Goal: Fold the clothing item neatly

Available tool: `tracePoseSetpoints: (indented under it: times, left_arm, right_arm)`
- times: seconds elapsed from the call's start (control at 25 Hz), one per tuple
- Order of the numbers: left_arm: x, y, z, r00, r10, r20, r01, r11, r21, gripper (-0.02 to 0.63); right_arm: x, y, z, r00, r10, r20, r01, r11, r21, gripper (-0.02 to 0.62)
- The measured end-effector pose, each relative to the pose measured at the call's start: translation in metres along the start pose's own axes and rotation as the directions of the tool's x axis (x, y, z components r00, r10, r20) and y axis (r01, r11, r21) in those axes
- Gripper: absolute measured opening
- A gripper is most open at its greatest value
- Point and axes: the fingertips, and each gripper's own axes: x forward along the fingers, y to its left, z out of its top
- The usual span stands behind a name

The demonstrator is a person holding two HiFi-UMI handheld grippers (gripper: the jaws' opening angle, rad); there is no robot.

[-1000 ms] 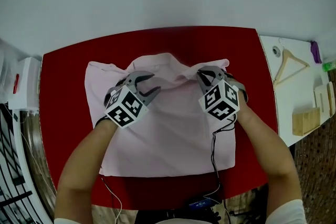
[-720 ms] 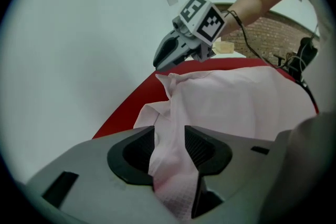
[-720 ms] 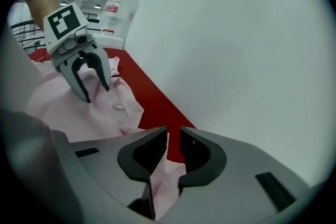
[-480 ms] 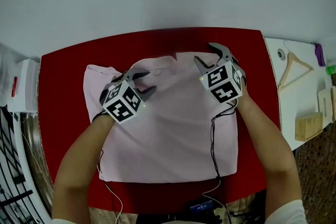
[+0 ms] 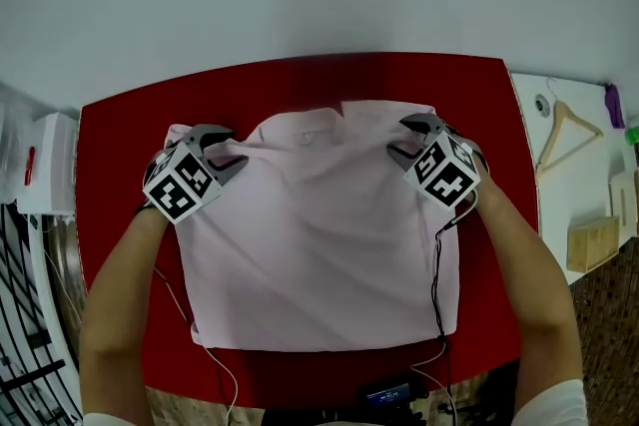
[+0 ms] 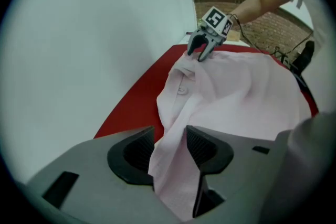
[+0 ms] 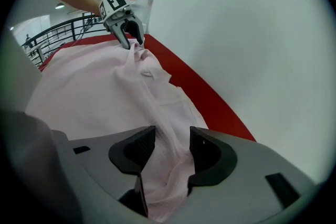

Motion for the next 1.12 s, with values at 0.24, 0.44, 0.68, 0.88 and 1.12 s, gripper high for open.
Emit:
tracePoseSetpoints:
  times: [0.24, 0.44, 0.68, 0.88, 1.12]
  left_arm:
    - [0.013, -0.002, -0.006, 1.000, 0.008, -0.004, -0.008, 1.000, -0.007, 0.052]
    - [-0.003, 0.014, 0.005, 0.990, 0.111, 0.087, -0.102, 0.990, -0.096, 0.030]
    - [-0.002, 0.027, 0.007, 0.975, 0.199, 0.104, -0.178, 0.967, -0.182, 0.031]
    - [0.012, 0.032, -0.001, 0.976, 0.206, 0.067, -0.185, 0.952, -0.242, 0.087]
    - [-0.004, 0.042, -0.028, 0.968, 0.252, 0.015, -0.237, 0.926, -0.296, 0.127]
  right_arm:
    - [0.008, 0.009, -0.008, 0.993, 0.085, -0.077, -0.081, 0.995, 0.057, 0.040]
    - [-0.005, -0.011, -0.006, 1.000, 0.007, -0.028, -0.005, 0.997, 0.080, 0.025]
    - [-0.012, -0.044, -0.016, 0.994, -0.106, 0.012, 0.101, 0.971, 0.218, 0.025]
    - [0.002, -0.052, -0.028, 0.980, -0.197, -0.032, 0.198, 0.944, 0.262, 0.026]
    - [-0.005, -0.074, -0.041, 0.955, -0.296, -0.008, 0.278, 0.885, 0.374, 0.199]
